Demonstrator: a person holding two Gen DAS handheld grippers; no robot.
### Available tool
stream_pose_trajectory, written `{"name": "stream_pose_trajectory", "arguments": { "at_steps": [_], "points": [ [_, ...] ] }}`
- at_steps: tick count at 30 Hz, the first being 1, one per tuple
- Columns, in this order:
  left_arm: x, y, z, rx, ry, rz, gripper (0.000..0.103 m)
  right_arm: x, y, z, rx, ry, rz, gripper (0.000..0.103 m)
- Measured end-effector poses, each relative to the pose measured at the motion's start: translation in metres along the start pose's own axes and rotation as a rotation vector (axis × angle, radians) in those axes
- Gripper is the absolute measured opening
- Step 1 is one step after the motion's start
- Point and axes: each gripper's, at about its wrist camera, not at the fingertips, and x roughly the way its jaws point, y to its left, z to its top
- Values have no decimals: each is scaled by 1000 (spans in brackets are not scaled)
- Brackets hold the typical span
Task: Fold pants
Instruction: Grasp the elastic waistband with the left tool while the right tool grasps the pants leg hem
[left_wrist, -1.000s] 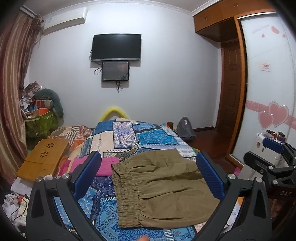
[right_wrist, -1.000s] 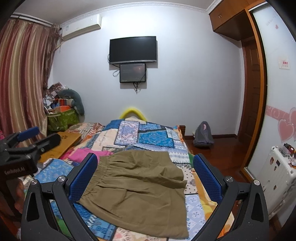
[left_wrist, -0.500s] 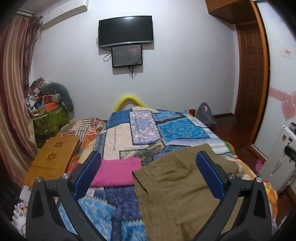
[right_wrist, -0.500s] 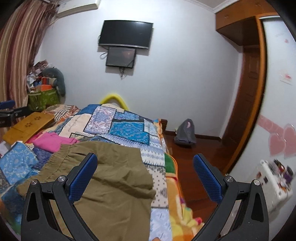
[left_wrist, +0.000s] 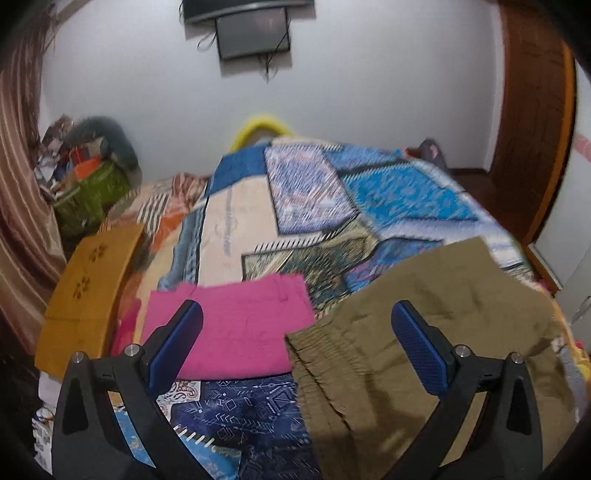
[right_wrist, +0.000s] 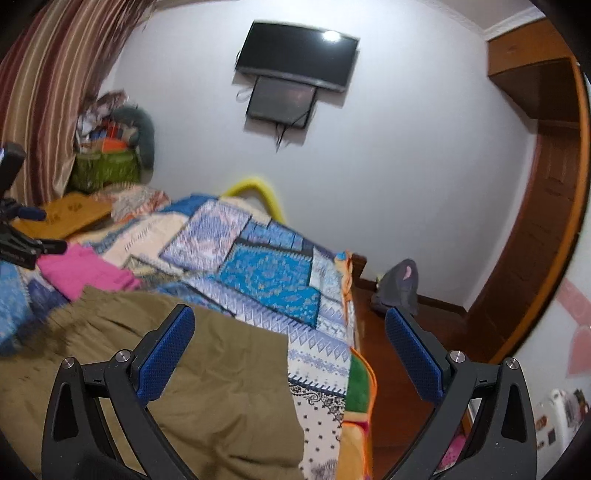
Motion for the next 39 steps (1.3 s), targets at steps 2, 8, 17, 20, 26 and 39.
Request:
{"name": "stream_pose_trajectory", "arguments": {
  "at_steps": [2,8,17,20,26,39],
  "points": [
    [24,1,-8,2,45,10,97,22,-3,-5,0,37,34,101],
    [86,6,-26,14,211,2,72,82,-17,-11,19,111,57,101],
    [125,15,-40,-47,318,-130,73,166,-22,-22,42,322,175,89],
    [132,19,-44,-89,345,-165,73,182,-20,-29,59,388,201,86],
    [145,23,-47,-125,389,-245,73,202,-14,-40,60,463,234,86],
    [138,9,-33,-56,347,-230,27,207,-4,-31,127,453,318,15]
  ]
}}
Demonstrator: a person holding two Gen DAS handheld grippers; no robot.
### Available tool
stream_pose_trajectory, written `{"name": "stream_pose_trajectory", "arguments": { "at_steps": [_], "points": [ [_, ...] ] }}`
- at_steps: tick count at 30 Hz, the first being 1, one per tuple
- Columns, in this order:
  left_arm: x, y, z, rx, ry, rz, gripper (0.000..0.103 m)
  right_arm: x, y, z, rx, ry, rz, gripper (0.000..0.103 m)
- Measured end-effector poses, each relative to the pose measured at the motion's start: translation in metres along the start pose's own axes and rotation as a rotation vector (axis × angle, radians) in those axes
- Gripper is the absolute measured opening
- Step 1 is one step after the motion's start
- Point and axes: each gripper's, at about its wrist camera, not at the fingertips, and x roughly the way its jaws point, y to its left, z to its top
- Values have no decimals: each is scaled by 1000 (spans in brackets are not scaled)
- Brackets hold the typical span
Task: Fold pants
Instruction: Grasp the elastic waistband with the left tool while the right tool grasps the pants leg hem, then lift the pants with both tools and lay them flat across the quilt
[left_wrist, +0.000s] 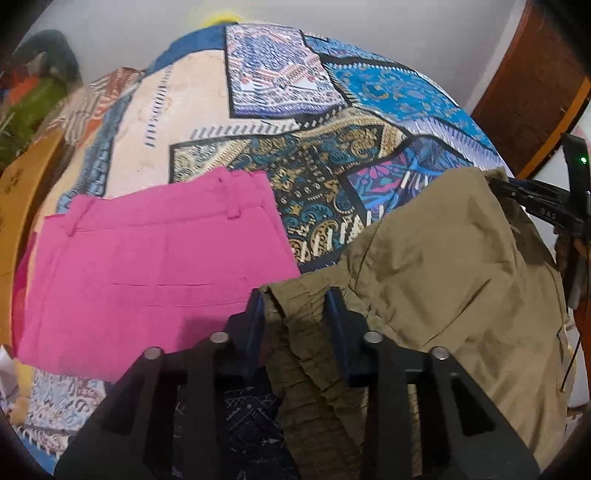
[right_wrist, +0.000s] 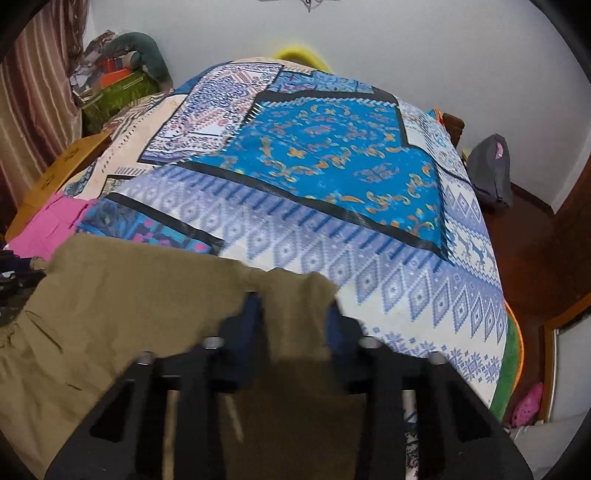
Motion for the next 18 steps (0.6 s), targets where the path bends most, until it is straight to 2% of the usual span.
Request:
{"name": "stream_pose_trajectory", "arguments": {
  "at_steps": [1,2,4,10,13,18],
  "points": [
    [-4,-1,1,8,-15,22,17,-2,4,2,-8,-6,-10,12],
    [-7,-2,4,20,-27,44,12,-4,7,4,-15,-15,-32,12],
    [-14,-6,8,44,-40,64,10,-11,12,9,-33,-50,-66,11],
    [-41,-11,33,56,-129,120,8,-37,3,27,11,-154,-108,10],
    [-56,-13,43,59,-166,122,8,-51,1,32,26,-187,-106,10],
    [-91,-26,41,100,-239,113,8,-85,4,29,25,-238,-105,10]
  ]
}}
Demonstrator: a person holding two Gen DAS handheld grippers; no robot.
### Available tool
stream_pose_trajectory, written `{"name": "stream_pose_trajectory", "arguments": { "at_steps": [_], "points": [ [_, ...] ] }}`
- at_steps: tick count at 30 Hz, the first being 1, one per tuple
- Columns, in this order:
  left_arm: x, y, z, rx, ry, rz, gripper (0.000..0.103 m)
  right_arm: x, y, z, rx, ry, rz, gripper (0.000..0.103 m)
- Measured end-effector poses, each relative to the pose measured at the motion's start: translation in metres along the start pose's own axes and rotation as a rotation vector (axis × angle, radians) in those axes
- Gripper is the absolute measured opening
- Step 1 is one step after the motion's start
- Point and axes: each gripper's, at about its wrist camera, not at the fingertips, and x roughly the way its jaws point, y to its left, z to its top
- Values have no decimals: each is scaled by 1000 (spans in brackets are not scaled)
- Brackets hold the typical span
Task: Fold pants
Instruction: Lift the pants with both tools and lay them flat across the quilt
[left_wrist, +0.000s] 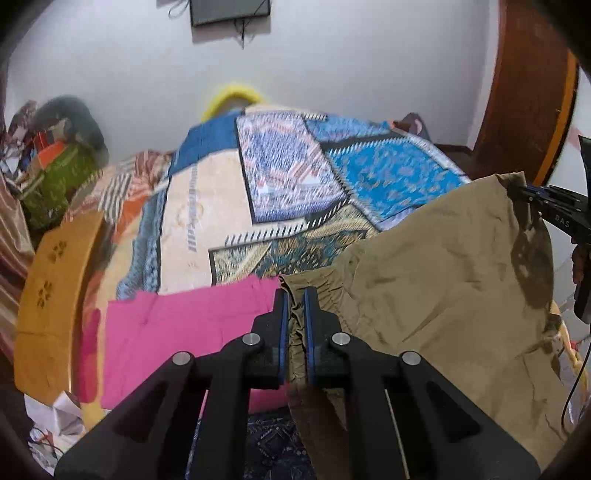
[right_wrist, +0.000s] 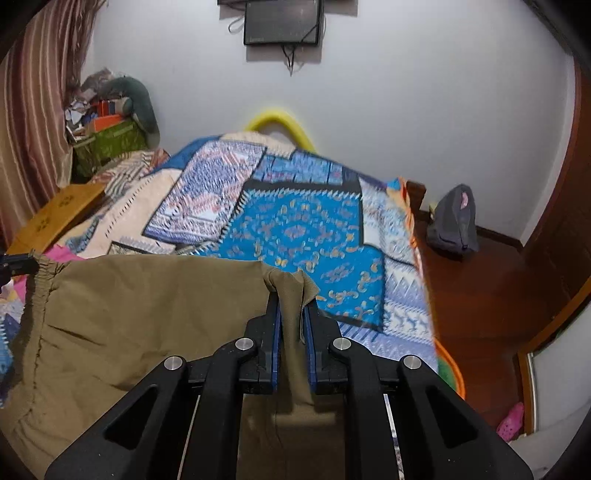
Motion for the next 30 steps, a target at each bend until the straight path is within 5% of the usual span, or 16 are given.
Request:
{"name": "stream_pose_trajectory", "arguments": {
  "at_steps": [15,30],
  "points": [
    [-130,-34,-28,76,-107,-67,4,-144,14,-26,44,-132,22,10],
    [-205,-59,-96,106,-151,-100,3,-202,26,-85,130,-142,17,10]
  ]
}}
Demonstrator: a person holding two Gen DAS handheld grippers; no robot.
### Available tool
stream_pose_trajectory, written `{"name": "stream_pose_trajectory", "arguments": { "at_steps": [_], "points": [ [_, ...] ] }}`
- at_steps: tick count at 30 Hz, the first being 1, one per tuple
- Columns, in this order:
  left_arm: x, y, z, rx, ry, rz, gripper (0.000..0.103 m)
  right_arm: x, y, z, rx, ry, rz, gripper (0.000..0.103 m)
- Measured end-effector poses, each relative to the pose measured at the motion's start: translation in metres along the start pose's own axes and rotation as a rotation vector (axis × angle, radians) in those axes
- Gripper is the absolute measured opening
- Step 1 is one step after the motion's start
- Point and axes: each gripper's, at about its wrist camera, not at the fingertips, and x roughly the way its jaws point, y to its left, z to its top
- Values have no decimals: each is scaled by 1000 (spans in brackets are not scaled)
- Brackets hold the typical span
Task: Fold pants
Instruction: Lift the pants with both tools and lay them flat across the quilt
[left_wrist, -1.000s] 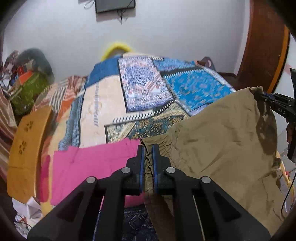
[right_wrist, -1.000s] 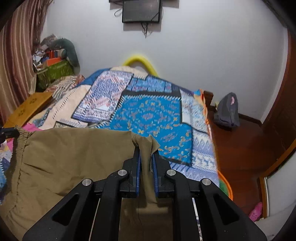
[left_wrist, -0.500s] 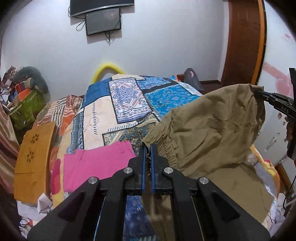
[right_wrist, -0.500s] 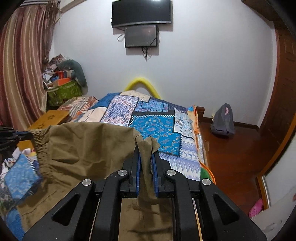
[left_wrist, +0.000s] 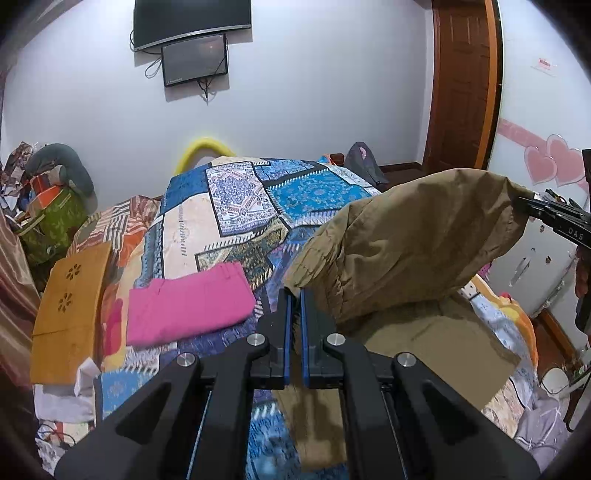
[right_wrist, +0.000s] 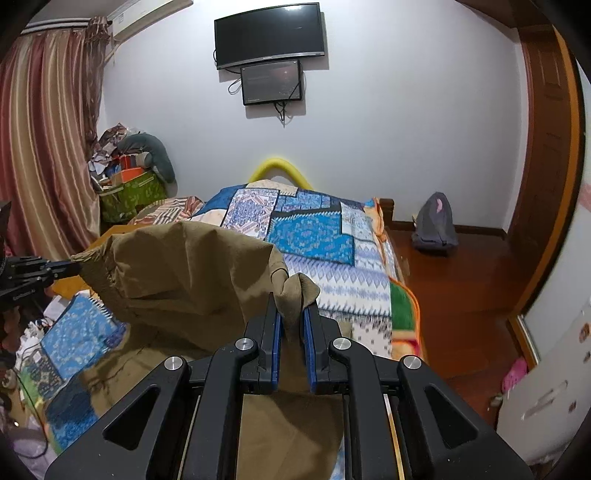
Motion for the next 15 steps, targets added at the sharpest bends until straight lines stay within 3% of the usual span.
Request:
{"name": "stream_pose_trajectory", "arguments": {
  "at_steps": [9,15],
  "points": [
    [-15,-14,-43,39,34,8,3,-21,4,-39,40,18,6,10],
    [-16,-21,-72,64,72,14,2,-26,1,-77,49,76,-8,10]
  ]
}}
